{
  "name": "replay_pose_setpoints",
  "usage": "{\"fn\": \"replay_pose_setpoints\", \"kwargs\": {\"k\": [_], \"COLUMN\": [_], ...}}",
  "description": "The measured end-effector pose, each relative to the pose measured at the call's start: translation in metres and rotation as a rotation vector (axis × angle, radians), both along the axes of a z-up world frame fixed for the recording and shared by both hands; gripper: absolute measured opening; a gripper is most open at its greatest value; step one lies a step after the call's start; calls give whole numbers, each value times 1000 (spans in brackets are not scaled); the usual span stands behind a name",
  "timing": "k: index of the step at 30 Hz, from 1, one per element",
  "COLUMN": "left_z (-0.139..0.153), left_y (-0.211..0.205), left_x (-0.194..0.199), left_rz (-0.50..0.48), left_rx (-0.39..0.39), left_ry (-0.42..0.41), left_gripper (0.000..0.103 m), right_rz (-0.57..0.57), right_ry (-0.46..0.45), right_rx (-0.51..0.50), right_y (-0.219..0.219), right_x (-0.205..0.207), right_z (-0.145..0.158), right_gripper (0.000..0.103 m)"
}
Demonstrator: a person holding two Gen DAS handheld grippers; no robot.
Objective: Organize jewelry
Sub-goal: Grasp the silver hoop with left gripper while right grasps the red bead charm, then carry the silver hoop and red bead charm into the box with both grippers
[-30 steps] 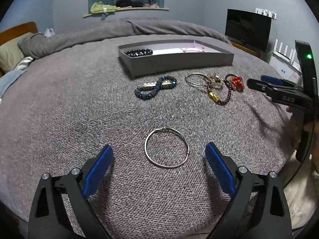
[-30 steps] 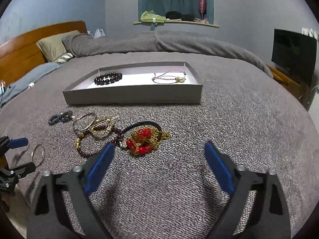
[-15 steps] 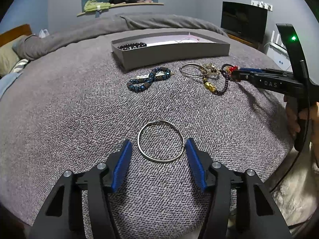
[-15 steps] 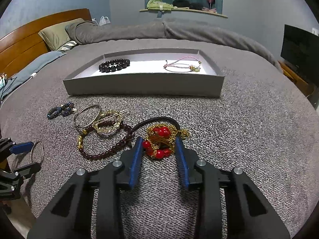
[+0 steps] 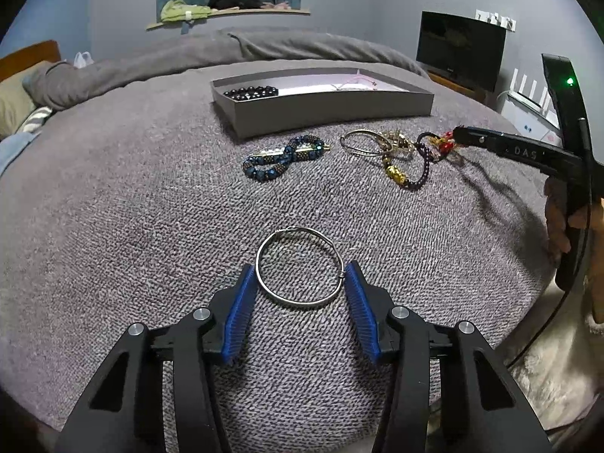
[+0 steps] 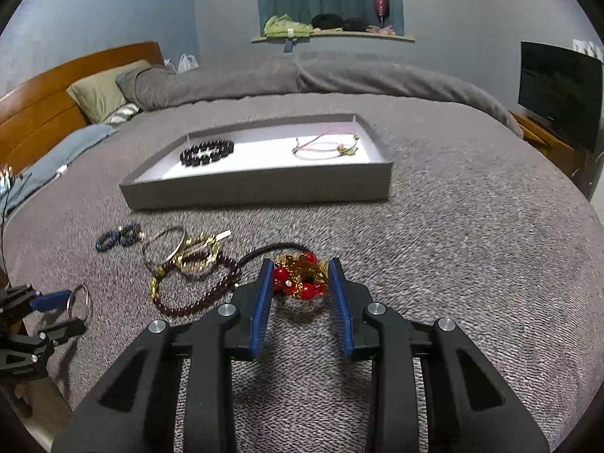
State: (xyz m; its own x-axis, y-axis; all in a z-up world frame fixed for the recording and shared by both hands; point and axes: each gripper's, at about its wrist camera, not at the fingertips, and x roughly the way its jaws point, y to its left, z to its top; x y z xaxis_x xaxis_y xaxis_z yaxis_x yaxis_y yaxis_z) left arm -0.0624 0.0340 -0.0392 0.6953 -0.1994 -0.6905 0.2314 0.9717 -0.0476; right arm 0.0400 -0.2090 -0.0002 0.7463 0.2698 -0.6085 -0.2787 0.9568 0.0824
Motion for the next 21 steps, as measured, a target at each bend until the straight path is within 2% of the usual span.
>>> {"fn": "replay_pose_setpoints", "kwargs": {"k": [7, 8, 9, 21], "left_z": [5, 5, 6, 13], "left_y": [1, 1, 1, -6], "left_x": [-2, -2, -2, 2], "left_rz": [-4, -6, -8, -33], "left_rx": [-14, -16, -17, -14], "left_ry": [-29, -32, -32, -57], "left_gripper": [50, 50, 50, 50], "right_rz": [-37, -40, -45, -56], "right_ry": [-47, -54, -64, -90], "right_rx": [59, 68, 75, 105], "right_y": [-18, -20, -23, -34], "right_x": [-4, -4, -5, -9], "right_z": [14, 16, 19, 33], "right_gripper": [29, 20, 16, 16]}}
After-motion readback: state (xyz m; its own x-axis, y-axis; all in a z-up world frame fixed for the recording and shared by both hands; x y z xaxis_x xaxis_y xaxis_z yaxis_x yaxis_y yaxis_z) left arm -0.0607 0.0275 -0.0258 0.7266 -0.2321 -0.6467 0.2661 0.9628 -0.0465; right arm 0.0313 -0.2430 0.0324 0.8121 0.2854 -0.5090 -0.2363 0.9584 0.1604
